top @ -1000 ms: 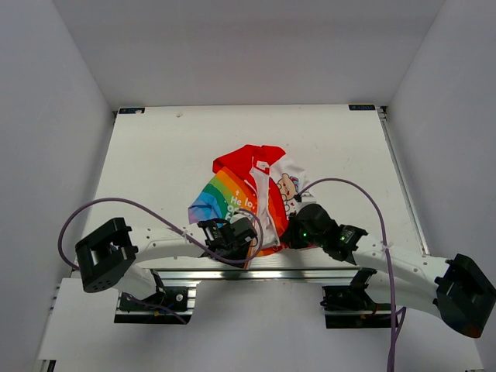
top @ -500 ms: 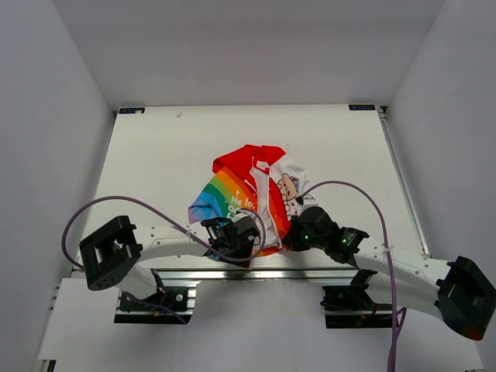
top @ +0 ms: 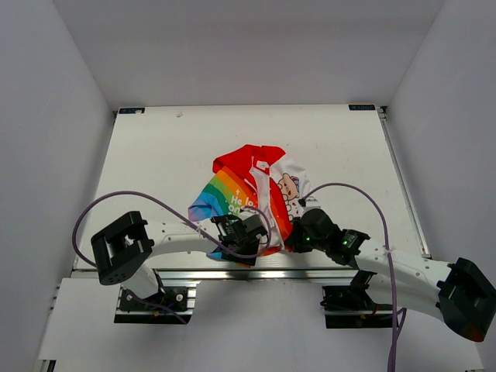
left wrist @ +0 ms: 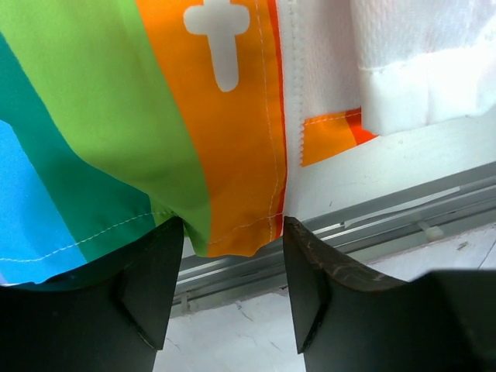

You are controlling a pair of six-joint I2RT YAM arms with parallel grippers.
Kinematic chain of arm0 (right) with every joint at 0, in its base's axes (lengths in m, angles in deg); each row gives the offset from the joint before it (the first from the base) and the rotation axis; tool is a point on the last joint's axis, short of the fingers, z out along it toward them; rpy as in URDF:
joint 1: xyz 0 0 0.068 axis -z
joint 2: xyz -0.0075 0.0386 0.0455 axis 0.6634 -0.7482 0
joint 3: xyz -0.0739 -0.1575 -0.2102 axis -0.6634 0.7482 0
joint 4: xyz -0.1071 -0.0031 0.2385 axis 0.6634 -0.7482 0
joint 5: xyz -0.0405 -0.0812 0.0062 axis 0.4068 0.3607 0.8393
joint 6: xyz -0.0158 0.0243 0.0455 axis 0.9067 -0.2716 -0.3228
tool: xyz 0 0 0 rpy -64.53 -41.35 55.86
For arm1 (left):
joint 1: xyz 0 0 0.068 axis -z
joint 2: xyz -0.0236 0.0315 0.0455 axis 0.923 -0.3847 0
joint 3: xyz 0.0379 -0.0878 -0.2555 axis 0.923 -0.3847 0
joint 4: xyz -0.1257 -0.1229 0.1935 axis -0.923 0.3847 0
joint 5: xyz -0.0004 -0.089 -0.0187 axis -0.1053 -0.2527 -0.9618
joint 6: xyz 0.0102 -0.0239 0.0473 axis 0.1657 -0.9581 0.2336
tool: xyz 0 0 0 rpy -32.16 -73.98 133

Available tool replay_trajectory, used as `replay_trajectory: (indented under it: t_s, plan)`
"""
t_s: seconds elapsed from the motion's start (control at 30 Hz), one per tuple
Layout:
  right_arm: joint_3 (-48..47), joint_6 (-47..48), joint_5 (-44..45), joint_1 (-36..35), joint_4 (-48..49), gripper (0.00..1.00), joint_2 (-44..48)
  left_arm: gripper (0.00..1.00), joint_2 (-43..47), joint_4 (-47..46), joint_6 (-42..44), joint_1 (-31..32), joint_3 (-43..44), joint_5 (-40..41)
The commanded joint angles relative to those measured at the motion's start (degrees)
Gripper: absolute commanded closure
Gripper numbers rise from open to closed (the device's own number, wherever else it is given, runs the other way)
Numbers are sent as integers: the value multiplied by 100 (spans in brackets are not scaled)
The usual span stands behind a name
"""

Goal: Zip up the jacket

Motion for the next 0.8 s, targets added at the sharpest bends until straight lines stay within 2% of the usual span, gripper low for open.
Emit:
replay_trajectory:
  t_s: [0.0, 0.17, 0.27, 0.43, 0.47, 0.6, 0.77]
  plan:
    - [27, -49, 183, 35, -36, 100, 62, 34, -421, 289, -104, 7, -173, 261]
    - [44, -57, 288, 36, -115, 100, 132, 40, -834, 691, -349, 208, 28, 497]
    - [53, -75, 358, 36, -159, 100, 220, 52, -1282, 956, -516, 349, 178, 700]
    - [62, -136, 508, 35, -299, 100, 326, 57, -1993, 1361, -692, 490, 564, 928]
    - [71, -163, 543, 35, -308, 100, 352, 62, -2056, 1483, -727, 525, 669, 946]
    - [71, -154, 517, 35, -335, 100, 422, 100, -1987, 1520, -771, 535, 645, 981]
    - [36, 56, 193, 35, -160, 100, 606, 100, -1119, 1291, -710, 535, 486, 1051]
